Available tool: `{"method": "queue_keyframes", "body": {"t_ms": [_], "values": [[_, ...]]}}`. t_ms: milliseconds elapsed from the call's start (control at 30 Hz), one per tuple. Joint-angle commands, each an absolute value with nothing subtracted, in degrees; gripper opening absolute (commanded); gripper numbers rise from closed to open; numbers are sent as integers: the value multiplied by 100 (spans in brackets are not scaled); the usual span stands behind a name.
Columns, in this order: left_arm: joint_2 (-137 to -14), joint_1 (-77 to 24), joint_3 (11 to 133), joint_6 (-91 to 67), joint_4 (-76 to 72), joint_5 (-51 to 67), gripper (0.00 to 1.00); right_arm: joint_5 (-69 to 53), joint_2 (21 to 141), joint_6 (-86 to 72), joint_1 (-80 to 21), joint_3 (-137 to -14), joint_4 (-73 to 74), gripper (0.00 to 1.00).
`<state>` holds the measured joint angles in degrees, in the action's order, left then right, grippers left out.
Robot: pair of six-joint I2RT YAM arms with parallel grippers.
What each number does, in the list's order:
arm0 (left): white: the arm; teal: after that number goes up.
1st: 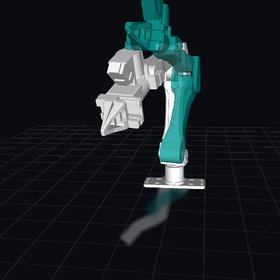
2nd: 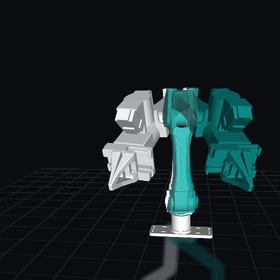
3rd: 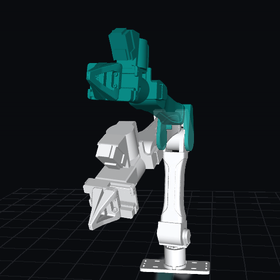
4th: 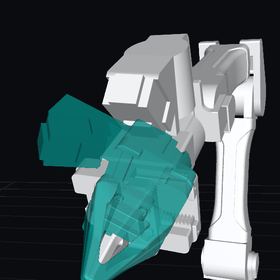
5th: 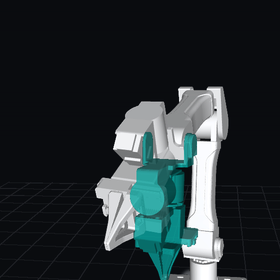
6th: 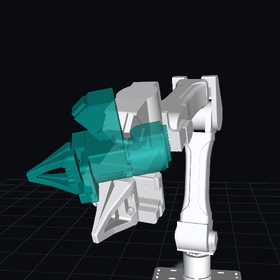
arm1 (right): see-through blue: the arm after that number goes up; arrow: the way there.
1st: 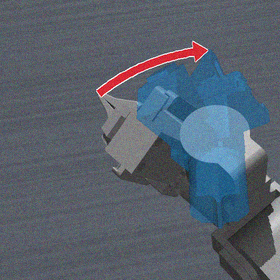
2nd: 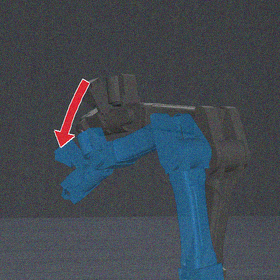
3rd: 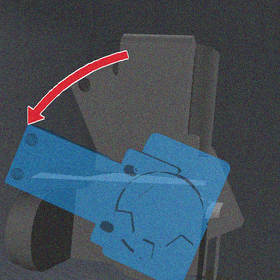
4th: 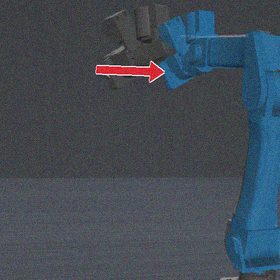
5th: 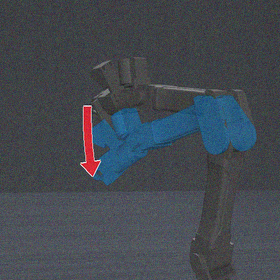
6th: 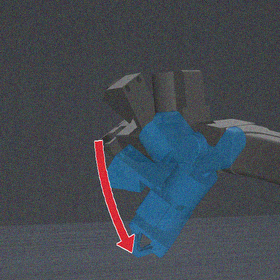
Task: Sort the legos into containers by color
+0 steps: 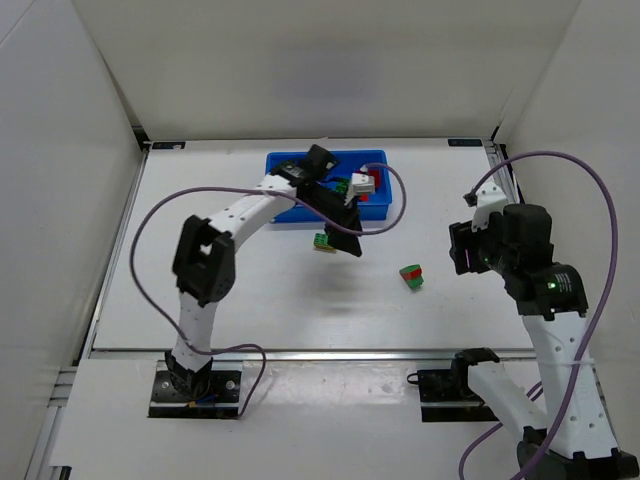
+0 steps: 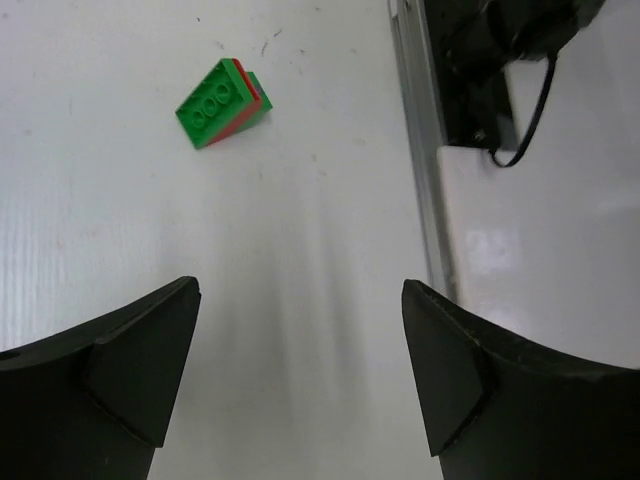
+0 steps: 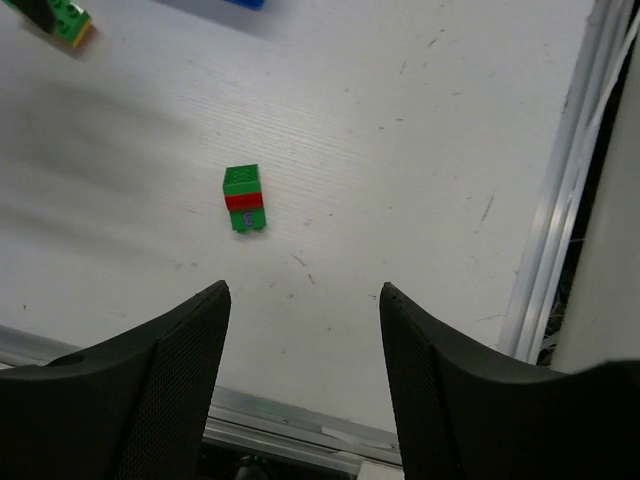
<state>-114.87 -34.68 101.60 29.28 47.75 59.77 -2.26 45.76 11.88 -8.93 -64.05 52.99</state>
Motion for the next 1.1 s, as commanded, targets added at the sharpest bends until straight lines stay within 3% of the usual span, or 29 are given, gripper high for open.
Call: {"method": "queue_keyframes", "body": {"t_ms": [0, 267, 567, 1067], "values": [[-12021, -3665, 11370, 4454, 5772, 6179, 92, 342, 4641, 1458, -853, -6864, 5704, 66], [-13552, -3858, 13261, 6020, 6144, 6178, 87, 703, 4772, 1397, -844, -7101, 5669, 68], [-14176, -4297, 13596, 6574, 6126, 6802, 88, 923, 4799, 1275, -624, -7787, 5599, 72], [-15073, -4711, 14713, 6390, 6091, 6970, 89, -324, 5308, 888, -246, -8464, 5748, 76]]}}
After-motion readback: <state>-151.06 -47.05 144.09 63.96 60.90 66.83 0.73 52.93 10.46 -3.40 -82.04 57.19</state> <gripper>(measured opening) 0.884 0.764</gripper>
